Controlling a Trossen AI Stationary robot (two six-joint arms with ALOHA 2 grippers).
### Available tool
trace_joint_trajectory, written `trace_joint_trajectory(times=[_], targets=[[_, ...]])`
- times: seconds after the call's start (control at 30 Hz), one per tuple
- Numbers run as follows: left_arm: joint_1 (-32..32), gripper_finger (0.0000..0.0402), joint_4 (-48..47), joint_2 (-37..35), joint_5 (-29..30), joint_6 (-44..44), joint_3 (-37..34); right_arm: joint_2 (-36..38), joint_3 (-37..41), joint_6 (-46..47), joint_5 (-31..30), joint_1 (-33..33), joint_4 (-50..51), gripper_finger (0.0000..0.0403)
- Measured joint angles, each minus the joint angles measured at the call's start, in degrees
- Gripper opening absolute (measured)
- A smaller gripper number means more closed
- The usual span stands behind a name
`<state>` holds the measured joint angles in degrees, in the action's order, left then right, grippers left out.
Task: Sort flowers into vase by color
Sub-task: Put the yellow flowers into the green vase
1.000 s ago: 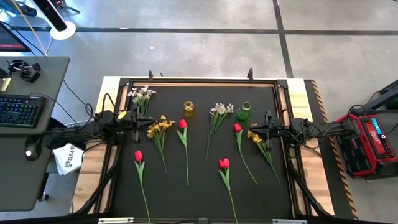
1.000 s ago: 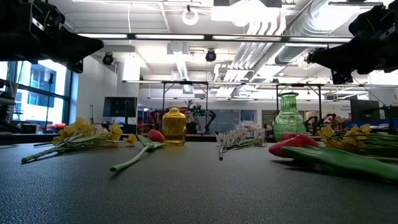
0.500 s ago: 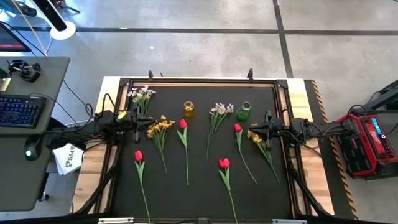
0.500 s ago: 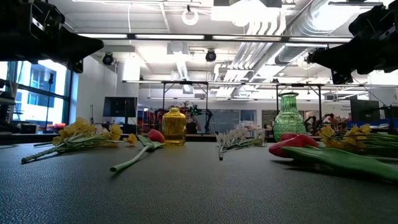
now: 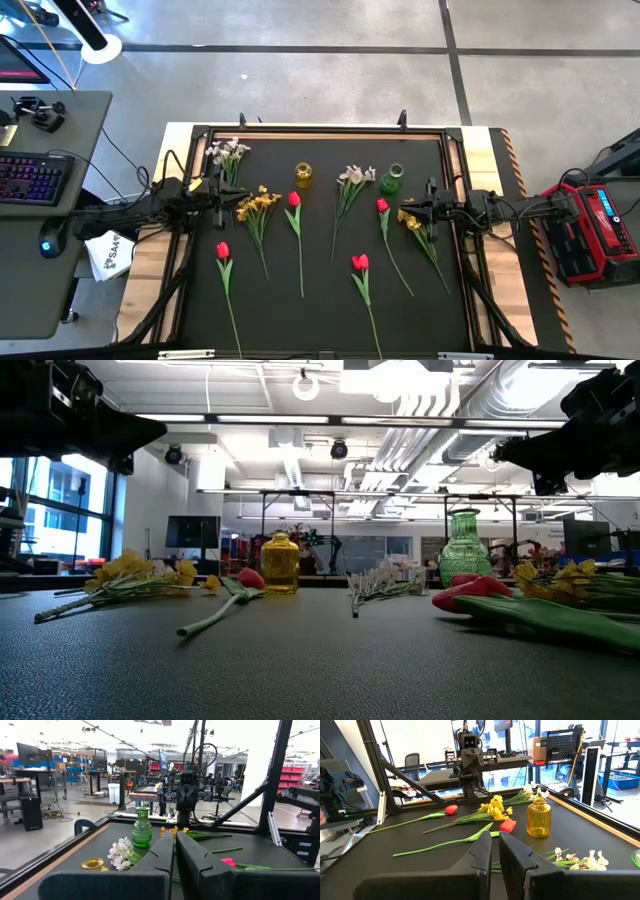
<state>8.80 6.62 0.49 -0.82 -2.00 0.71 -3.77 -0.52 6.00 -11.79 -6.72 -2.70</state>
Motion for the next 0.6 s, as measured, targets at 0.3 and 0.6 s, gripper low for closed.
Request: trace_joint_trajectory(times=[0.3, 0.6], targets=[[0.02, 0.0008, -0.4, 0.01, -0.02, 0.09, -0.02, -0.02, -0.01, -7.2, -1.51, 0.0, -1.85, 0.0021], [0.01, 0.0008, -0.42, 0.0, -0.02, 0.09, 0.0, -0.02, 0.0, 9.63, -2.69, 0.0, -21.0, 0.0021]])
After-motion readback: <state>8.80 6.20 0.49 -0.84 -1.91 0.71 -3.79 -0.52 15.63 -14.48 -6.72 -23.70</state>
